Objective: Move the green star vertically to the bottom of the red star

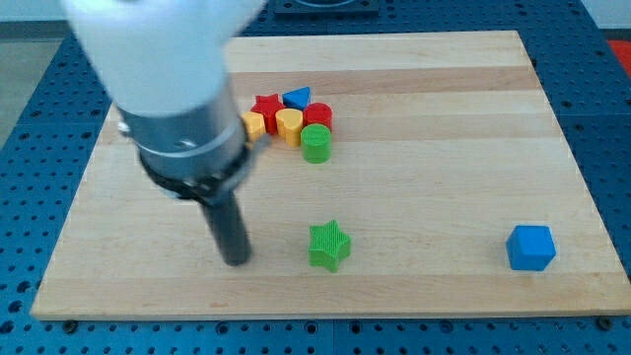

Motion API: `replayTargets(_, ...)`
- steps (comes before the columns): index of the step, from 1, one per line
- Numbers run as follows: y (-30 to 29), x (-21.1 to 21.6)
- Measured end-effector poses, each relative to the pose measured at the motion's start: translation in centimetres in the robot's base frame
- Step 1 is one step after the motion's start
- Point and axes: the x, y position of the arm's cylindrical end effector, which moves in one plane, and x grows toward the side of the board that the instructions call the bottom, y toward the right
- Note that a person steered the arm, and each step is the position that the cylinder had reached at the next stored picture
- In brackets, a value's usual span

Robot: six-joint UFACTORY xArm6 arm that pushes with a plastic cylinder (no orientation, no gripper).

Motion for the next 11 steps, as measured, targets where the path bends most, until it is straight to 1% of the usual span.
replayTargets(1, 4.8, 3.6)
replayTargets(2, 9.4, 4.2)
replayTargets(3, 9.8, 0.9)
replayTargets(4, 6.6, -3.5)
replayTargets(5, 4.1, -6.6)
replayTargets(6, 4.8, -5.7)
replayTargets(7, 4.5, -3.2)
replayTargets(8, 2.3, -3.8)
replayTargets(9, -0.2, -7.7)
replayTargets(10, -1.1, -9.8)
replayTargets(11, -0.4, -8.3)
